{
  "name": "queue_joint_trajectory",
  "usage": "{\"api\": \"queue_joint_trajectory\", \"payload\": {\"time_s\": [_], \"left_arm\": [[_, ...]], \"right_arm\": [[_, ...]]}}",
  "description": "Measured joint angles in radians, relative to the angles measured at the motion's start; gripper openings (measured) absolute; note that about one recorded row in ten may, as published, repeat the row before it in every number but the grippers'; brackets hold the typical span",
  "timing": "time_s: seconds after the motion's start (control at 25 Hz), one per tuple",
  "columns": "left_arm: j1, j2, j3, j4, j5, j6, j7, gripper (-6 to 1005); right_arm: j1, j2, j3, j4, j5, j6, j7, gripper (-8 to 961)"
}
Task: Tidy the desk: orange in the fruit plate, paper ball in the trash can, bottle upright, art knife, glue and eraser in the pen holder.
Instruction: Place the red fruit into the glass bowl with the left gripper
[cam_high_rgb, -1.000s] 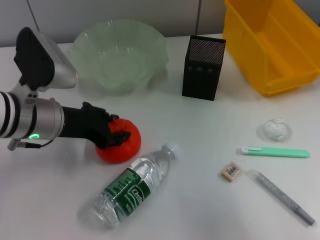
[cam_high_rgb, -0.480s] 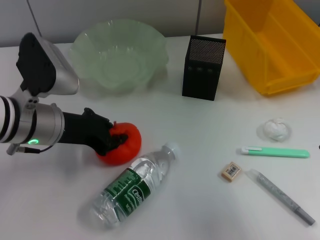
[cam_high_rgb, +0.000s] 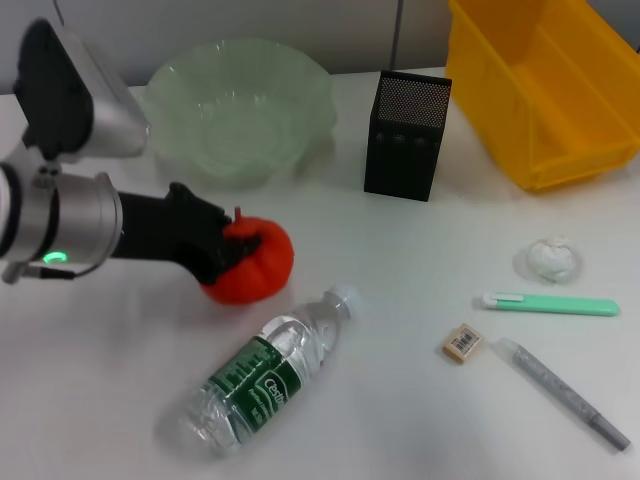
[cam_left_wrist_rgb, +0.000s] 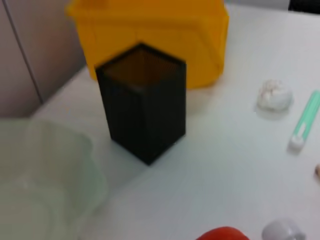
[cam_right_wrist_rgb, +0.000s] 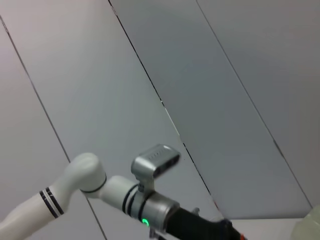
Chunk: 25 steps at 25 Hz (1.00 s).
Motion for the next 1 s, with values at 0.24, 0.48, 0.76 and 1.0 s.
{"api": "queue_joint_trajectory", "payload": {"time_s": [0.24,0.48,0.76,1.0], "left_arm": [[0.013,0.000,-0.026,0.117,0.001,-0.017,-0.041,107],[-0.019,-0.001,-0.035,0.132,0.001,-0.124,-0.084,87],[-0.057,-0.003,-0.009,0.083,0.008,-0.281,-0.087,69],[-0.128,-0.007,0.056,-0.086,0.011,-0.550,-0.073,67]], "right_arm": [[0.004,0.003,-0.004,0.000,0.001,0.000,0.000,64],[-0.005,0.004,-0.003,0.000,0.001,-0.003,0.000,65],[-0.013,0.010,-0.003,0.000,-0.001,-0.003,0.000,67],[-0.013,0.015,-0.003,0.000,-0.002,-0.003,-0.001,68]]}}
